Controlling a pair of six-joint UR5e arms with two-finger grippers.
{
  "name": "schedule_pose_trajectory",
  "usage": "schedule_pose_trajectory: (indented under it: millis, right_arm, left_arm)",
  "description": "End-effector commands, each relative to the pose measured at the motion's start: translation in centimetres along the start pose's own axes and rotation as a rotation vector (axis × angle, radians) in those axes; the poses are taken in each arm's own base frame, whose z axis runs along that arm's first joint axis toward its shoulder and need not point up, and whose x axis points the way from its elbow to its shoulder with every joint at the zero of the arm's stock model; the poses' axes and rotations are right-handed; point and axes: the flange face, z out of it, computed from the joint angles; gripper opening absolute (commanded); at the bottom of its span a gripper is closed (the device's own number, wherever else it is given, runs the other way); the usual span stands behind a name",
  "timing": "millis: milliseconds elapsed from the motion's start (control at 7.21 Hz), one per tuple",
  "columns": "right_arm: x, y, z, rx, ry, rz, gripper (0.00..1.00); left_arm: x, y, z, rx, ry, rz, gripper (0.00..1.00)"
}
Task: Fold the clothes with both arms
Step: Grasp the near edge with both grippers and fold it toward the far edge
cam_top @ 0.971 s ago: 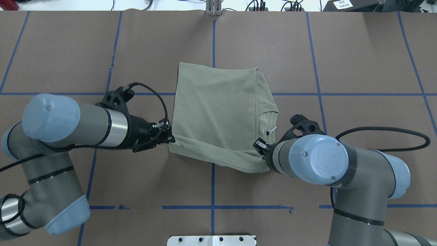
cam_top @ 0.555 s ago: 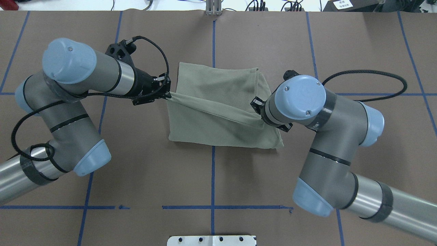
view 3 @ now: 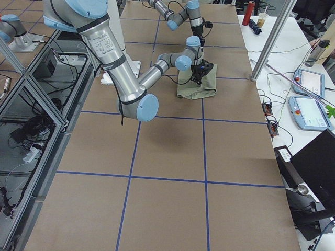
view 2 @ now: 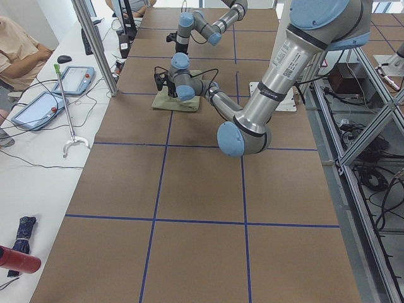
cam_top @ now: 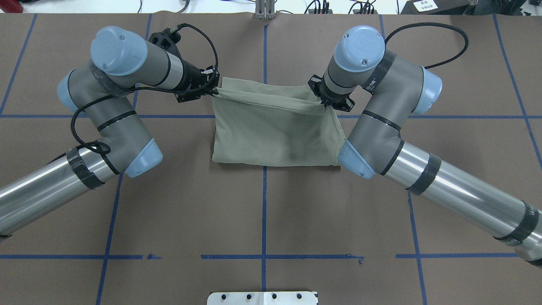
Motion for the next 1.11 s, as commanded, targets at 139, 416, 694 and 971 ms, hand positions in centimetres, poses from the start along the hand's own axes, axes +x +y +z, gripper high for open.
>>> schedule_pose_trajectory:
  millis: [139,416,694,971]
  right_arm:
    - [-1.1,-3.6,1.8,-0.015,0.010,-0.067,0.00]
    - [-2.9,-4.1,2.4,-0.016,0.024,-0.077,0.00]
    - [-1.9,-6.2,5.0,-0.022,0.005,-0.150,0.99]
    - [0.0,-14.7,3.4,-0.006,0.023,-0.289,1.00]
  left_arm:
    - [0.1,-2.4,4.0,0.049,0.007,0.035,0.00]
    - [-0.2,-3.2,4.9,0.080,-0.008,0.060,0.00]
    - [1.2,-4.1,5.7,0.142,-0.006,0.128,0.60]
    - [0.1,-10.0,4.7,0.230,-0.022,0.207,1.00]
